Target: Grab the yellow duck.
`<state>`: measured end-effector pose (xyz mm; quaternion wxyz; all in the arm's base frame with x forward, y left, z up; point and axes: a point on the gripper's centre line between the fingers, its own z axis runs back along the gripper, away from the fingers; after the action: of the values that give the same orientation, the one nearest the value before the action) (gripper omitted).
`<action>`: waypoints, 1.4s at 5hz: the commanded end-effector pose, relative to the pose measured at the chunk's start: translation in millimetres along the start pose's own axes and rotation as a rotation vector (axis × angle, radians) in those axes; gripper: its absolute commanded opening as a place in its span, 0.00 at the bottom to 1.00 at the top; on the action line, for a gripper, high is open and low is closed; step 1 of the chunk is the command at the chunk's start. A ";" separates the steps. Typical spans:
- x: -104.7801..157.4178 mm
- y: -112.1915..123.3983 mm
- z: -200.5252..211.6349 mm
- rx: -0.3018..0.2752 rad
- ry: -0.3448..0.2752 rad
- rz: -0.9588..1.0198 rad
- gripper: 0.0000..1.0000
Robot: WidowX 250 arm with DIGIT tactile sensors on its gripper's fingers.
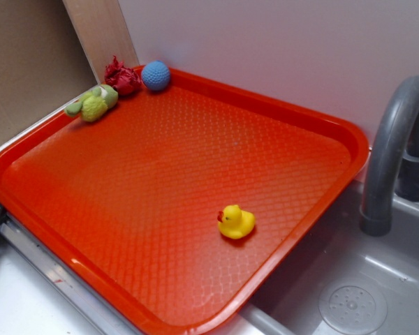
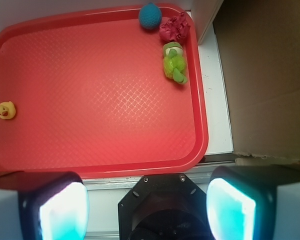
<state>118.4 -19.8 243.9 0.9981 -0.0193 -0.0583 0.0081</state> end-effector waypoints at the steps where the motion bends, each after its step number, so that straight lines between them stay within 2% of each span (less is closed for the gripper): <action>1: 0.0 0.0 0.0 0.000 0.000 0.000 1.00; 2: 36.8 -50.0 -20.7 0.022 -0.013 -0.172 1.00; 3: 48.2 -103.0 -33.0 0.054 -0.048 -0.280 1.00; 4: 43.3 -147.8 -44.4 0.060 -0.068 -0.431 1.00; 5: 31.7 -184.1 -56.6 -0.014 -0.100 -0.649 1.00; 6: 49.3 -212.1 -84.3 -0.053 -0.157 -0.783 1.00; 7: 60.5 -243.5 -114.7 -0.122 -0.120 -0.885 1.00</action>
<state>203.2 -264.7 124.6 0.8994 -0.0357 -0.0886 -0.4267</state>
